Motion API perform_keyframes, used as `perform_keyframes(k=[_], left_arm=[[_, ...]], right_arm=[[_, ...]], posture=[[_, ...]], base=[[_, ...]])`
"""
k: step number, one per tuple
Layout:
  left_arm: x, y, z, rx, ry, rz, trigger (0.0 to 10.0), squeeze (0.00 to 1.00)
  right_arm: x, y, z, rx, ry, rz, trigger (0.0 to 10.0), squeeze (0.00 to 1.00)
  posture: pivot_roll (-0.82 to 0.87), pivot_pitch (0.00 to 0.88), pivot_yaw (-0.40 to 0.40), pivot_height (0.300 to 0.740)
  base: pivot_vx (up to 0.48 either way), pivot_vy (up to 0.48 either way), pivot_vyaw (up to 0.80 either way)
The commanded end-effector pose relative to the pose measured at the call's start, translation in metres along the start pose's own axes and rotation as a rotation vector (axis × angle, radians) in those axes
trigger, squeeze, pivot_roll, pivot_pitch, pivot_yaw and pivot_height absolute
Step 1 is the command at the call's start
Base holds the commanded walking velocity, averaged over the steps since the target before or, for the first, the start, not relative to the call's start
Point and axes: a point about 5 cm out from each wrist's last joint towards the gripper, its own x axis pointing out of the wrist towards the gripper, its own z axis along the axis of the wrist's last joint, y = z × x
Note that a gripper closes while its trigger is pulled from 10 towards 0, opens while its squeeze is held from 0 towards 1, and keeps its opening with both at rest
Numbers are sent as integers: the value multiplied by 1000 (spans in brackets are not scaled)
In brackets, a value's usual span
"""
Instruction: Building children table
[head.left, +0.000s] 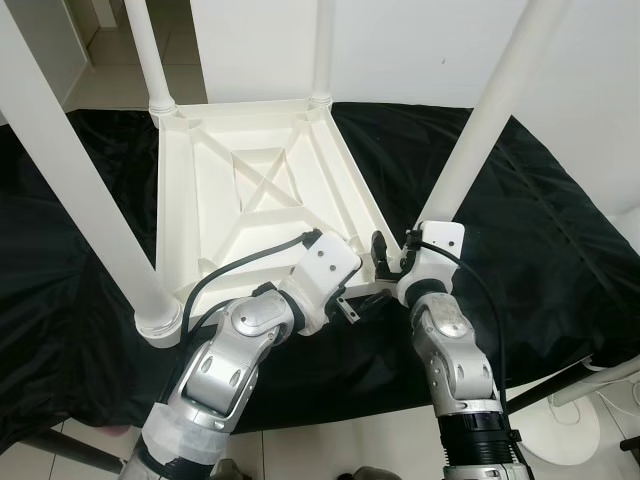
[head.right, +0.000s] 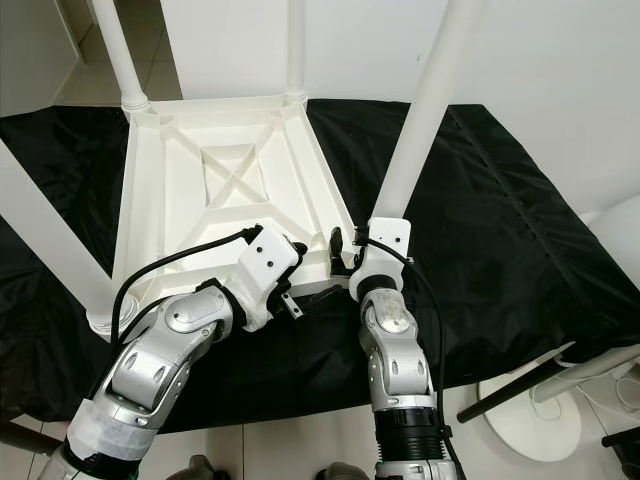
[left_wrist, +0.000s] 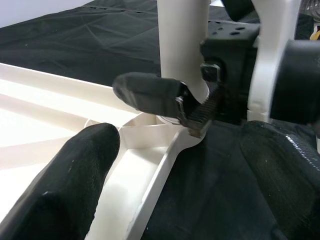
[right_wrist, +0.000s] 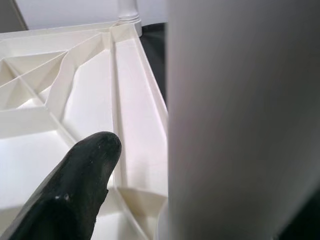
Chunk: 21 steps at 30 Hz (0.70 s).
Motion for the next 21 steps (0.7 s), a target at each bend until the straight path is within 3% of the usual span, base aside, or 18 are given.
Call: perform_keyframes(k=[1, 4, 5, 6, 9, 11, 14, 21], left_arm=[[-1, -1, 2, 7, -3, 35, 10000, 0], [-1, -1, 2, 8, -3, 35, 10000, 0], [0, 0, 2, 8, -3, 37, 10000, 0], [-1, 0, 2, 9, -4, 39, 10000, 0], [-1, 0, 2, 9, -4, 39, 10000, 0], [0, 2, 3, 11, -5, 40, 10000, 0], [0, 2, 3, 12, -6, 40, 10000, 0], [2, 4, 5, 14, -9, 39, 10000, 0]], right_arm=[[-4, 6, -7, 28, 27, 25, 10000, 1000], [-5, 1, -6, 34, 24, 51, 10000, 1000], [-5, -11, -5, 41, 16, 103, 10000, 757], [-7, -25, -3, 10, 10, 192, 10000, 0], [-7, -25, -3, 10, 10, 192, 10000, 0], [-7, -47, 0, -78, 7, 326, 10000, 0], [-6, -53, 1, -111, 10, 368, 10000, 0], [8, -53, 1, -213, 45, 557, 10000, 0]], posture=[[-74, 0, -28, 740], [-74, 0, -28, 740], [-75, 0, -26, 740], [-76, 0, -24, 740], [-76, 0, -24, 740], [-80, 0, -17, 740], [-79, 0, -16, 740], [-79, 0, -3, 740]], base=[[0, 0, 0], [0, 0, 0], [0, 0, 0], [0, 0, 0], [0, 0, 0], [0, 0, 0], [0, 0, 0], [0, 0, 0]])
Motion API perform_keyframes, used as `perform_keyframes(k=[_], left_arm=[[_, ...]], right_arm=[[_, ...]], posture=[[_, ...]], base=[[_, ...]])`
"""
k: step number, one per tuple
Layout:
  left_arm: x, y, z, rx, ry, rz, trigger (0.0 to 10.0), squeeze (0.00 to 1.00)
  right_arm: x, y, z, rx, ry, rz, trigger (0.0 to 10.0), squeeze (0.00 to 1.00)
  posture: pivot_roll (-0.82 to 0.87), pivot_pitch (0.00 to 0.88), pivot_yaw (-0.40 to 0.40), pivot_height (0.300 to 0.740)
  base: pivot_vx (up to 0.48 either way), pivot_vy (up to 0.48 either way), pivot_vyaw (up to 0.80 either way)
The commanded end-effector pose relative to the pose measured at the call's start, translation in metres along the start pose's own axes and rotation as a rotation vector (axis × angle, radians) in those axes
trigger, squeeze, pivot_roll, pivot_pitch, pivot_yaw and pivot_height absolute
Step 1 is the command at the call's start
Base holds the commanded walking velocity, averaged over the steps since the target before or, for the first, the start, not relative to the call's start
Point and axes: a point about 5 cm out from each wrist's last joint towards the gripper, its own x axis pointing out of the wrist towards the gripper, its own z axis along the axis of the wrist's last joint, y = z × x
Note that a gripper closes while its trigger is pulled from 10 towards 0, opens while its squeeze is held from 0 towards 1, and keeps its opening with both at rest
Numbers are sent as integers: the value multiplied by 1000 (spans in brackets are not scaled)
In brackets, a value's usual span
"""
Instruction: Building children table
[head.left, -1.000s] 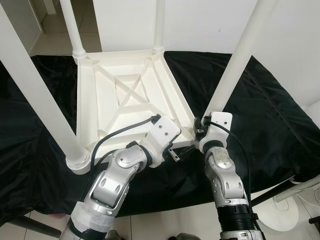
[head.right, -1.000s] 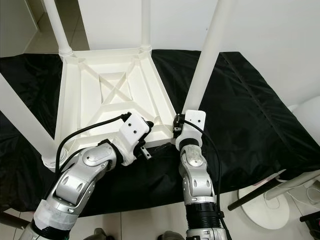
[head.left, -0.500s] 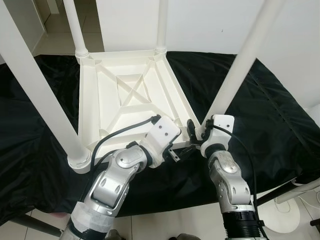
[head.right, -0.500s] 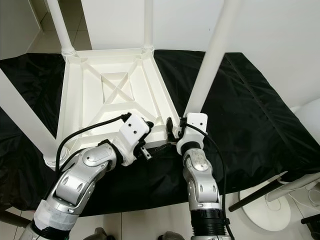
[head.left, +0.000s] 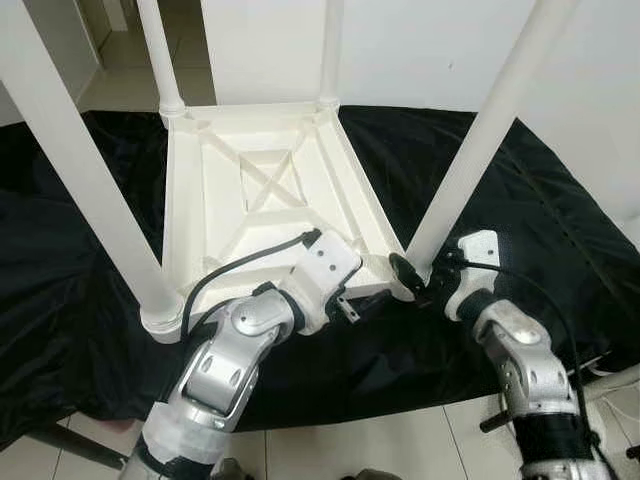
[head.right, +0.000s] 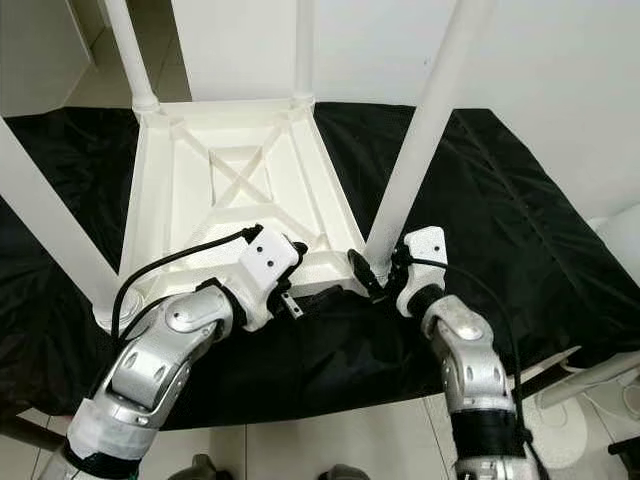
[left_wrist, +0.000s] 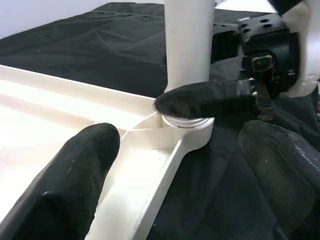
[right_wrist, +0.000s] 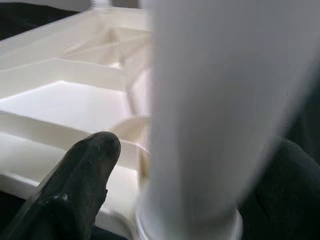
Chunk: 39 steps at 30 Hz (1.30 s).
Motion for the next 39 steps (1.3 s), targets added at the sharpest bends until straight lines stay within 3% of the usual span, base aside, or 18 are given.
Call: perform_keyframes(k=[1, 7, 11, 12, 13, 14, 16, 27, 28, 32, 36, 38, 39], left_arm=[[1, 2, 1, 5, 0, 37, 10000, 0], [3, 3, 4, 11, -7, 34, 10000, 0], [4, 3, 4, 13, -9, 36, 10000, 0], [3, 3, 5, 13, -10, 39, 10000, 0], [3, 3, 5, 13, -10, 39, 10000, 0], [3, 3, 5, 11, -10, 45, 10000, 0], [2, 3, 4, 4, -11, 54, 10000, 0], [2, 3, 4, 2, -10, 51, 10000, 0], [2, 3, 4, 2, -9, 49, 10000, 0], [2, 3, 3, 3, 0, 51, 10000, 0], [2, 3, 2, 3, 4, 56, 10000, 0], [2, 7, -1, 11, 22, 83, 10000, 0], [2, 7, -1, 11, 22, 83, 10000, 0]], right_arm=[[3, 2, -3, -17, 14, 41, 10000, 0], [24, -6, -4, -66, 53, 119, 10000, 0], [26, -7, -5, -71, 62, 143, 10000, 0], [25, -7, -7, -70, 69, 150, 4431, 0], [25, -7, -7, -70, 69, 150, 4431, 0], [24, -8, -8, -68, 73, 154, 0, 0], [19, -14, -14, -58, 90, 151, 0, 0], [16, -16, -18, -33, 98, 143, 0, 0], [17, -15, -19, -18, 98, 123, 10000, 0], [22, -12, -20, 7, 98, -16, 10000, 0], [24, -10, -18, 8, 89, -64, 10000, 0], [27, -1, -15, 67, 74, -205, 10000, 0], [27, -1, -15, 67, 74, -205, 10000, 0]], posture=[[-79, 0, -3, 740], [-75, 0, -3, 740], [-71, 0, -8, 740], [-67, 0, -13, 740], [-67, 0, -13, 740], [-63, 0, -18, 740], [-63, 0, -21, 740], [-71, 0, -14, 740], [-71, 0, -12, 740], [-67, 7, -11, 740], [-65, 8, -13, 740], [-63, 6, -20, 740], [-63, 6, -20, 740]], base=[[0, 0, 0], [0, 0, 0], [0, 0, 0], [0, 0, 0], [0, 0, 0], [0, 0, 0], [0, 0, 0], [0, 0, 0], [0, 0, 0], [0, 0, 0], [0, 0, 0], [0, 0, 0], [0, 0, 0]])
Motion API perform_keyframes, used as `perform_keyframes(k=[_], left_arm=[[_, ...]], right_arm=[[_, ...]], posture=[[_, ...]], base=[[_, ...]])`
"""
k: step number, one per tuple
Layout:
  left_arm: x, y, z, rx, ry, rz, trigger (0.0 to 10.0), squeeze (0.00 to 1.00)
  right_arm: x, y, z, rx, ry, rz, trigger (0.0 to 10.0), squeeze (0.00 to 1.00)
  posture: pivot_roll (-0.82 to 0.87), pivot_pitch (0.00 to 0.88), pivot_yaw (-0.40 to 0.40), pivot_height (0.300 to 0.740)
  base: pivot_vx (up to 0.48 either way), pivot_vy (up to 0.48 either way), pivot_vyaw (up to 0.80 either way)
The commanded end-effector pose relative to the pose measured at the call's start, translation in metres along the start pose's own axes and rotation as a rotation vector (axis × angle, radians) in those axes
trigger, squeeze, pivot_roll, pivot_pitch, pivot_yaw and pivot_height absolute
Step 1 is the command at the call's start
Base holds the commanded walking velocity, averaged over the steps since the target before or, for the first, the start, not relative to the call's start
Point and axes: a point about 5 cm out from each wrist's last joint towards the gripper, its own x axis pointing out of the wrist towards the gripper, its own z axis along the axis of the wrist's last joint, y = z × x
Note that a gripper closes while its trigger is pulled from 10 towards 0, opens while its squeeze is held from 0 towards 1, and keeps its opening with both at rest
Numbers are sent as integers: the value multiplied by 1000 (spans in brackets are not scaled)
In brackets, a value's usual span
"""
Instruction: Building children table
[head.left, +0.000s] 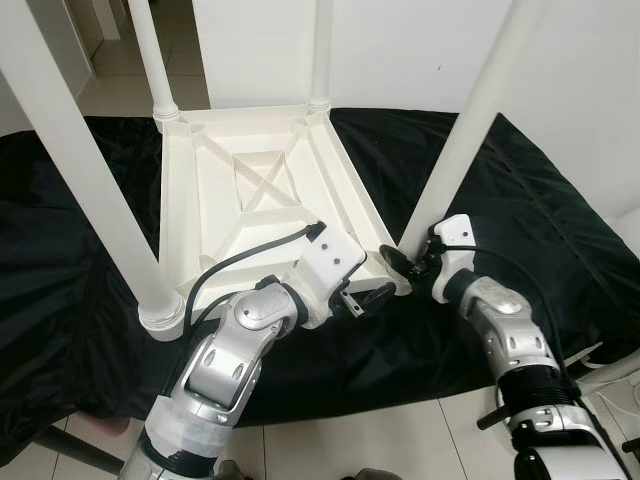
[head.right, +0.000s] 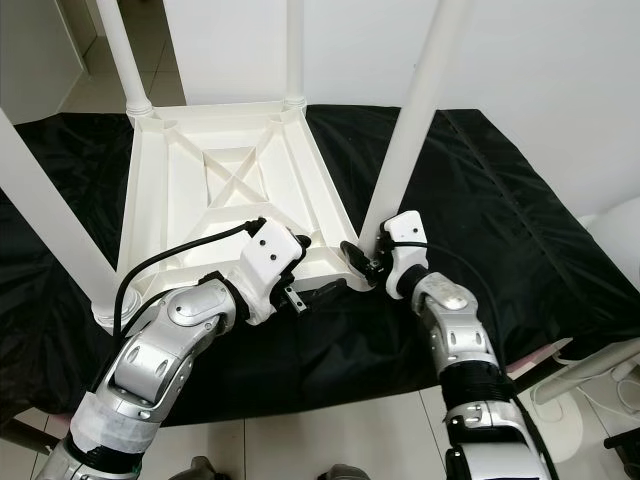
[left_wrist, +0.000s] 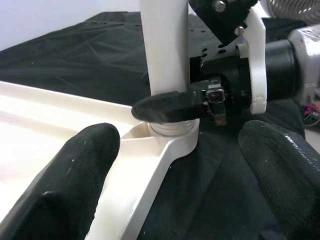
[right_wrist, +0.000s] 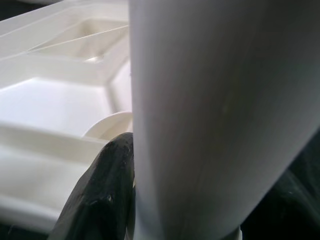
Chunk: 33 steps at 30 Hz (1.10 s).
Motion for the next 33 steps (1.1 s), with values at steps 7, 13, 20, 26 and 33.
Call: perform_keyframes(k=[7, 13, 20, 26, 33], left_arm=[[0, 9, -6, 5, 35, 99, 10000, 0], [0, 9, -7, 8, 40, 105, 10000, 0], [1, 9, -7, 11, 39, 100, 10000, 0], [2, 9, -6, 16, 32, 97, 10000, 0], [1, 9, -6, 20, 31, 96, 10000, 0]], right_arm=[[-5, 15, -4, 86, 27, -268, 10000, 0], [-4, 44, -3, 153, 19, -405, 10000, 0], [-4, 56, 3, 155, -1, -381, 10000, 0], [-12, 43, 3, 150, -23, -369, 10000, 1000], [-19, 36, 3, 144, -22, -362, 10000, 1000]], posture=[[-64, 0, -25, 740], [-65, 0, -26, 740], [-73, 0, -24, 740], [-75, 0, -25, 740], [-75, 0, -25, 740]], base=[[0, 0, 0], [0, 0, 0], [0, 0, 0], [0, 0, 0], [0, 0, 0]])
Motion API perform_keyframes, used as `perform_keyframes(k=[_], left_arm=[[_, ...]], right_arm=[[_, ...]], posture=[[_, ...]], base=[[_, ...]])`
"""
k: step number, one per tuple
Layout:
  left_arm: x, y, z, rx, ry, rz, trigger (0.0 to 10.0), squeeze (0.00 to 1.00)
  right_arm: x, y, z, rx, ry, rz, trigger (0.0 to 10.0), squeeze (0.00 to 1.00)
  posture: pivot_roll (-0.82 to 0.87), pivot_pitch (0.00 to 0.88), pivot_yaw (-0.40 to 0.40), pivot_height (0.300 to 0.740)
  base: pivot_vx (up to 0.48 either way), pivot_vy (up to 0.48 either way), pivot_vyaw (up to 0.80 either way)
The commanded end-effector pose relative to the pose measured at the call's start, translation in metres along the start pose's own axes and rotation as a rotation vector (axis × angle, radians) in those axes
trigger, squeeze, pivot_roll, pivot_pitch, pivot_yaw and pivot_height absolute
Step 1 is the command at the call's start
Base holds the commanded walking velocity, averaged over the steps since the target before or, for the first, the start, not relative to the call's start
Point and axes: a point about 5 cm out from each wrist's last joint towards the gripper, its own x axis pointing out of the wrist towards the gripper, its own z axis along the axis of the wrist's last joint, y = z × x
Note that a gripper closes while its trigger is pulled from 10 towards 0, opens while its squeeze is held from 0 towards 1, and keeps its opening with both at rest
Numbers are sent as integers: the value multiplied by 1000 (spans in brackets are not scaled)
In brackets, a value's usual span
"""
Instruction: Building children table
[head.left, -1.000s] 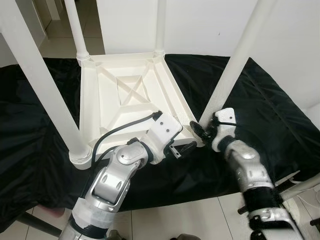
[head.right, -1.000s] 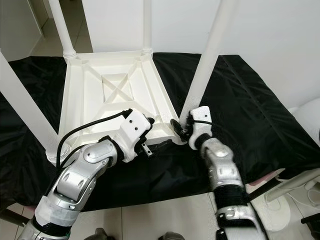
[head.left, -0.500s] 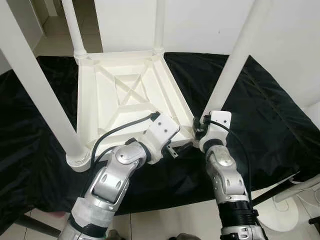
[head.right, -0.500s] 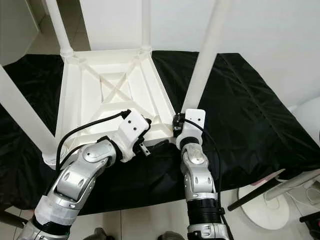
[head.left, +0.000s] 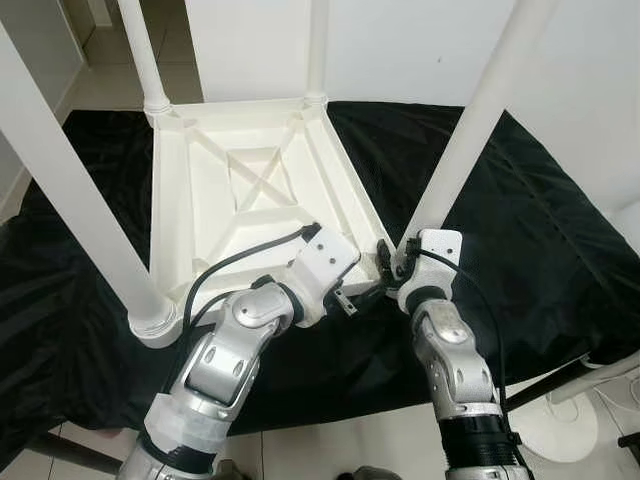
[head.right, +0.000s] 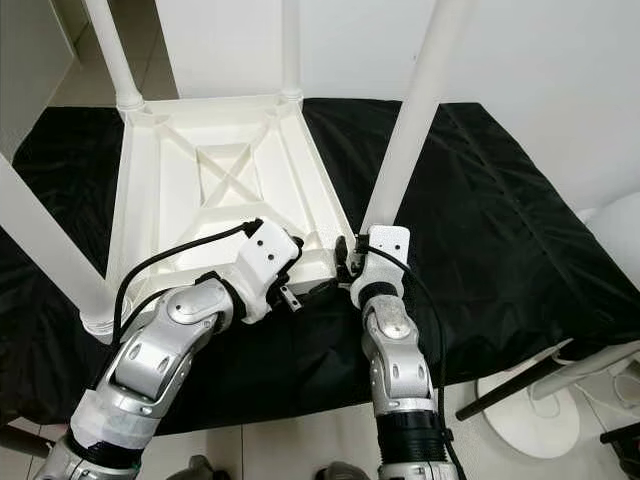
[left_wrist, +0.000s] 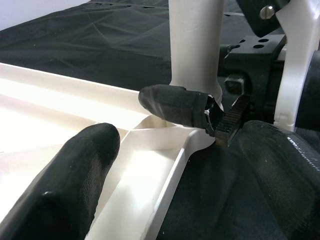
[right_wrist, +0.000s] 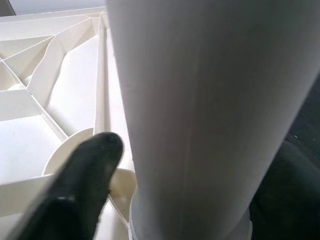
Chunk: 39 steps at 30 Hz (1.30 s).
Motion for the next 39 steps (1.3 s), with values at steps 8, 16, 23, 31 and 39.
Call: perform_keyframes(k=[8, 16, 23, 31, 39], left_arm=[[1, 4, 0, 14, -2, 70, 10000, 0], [2, 4, 2, 19, -5, 57, 10000, 0], [4, 6, 4, 25, -11, 53, 10000, 0], [6, 6, 6, 30, -20, 61, 10000, 0], [5, 7, 7, 30, -23, 70, 10000, 0]], right_arm=[[-3, -23, 3, -55, -33, 194, 10000, 0], [5, -39, 8, -195, -28, 463, 10000, 0], [24, -43, 9, -275, 14, 594, 10000, 0], [37, -51, 5, -313, 58, 660, 0, 0], [34, -56, -5, -285, 92, 679, 0, 0]], posture=[[-80, 0, -16, 740], [-88, 0, 0, 740], [-85, 0, 4, 740], [-72, 0, -6, 740], [-67, 0, -10, 740]], base=[[0, 0, 0], [0, 0, 0], [0, 0, 0], [0, 0, 0], [0, 0, 0]])
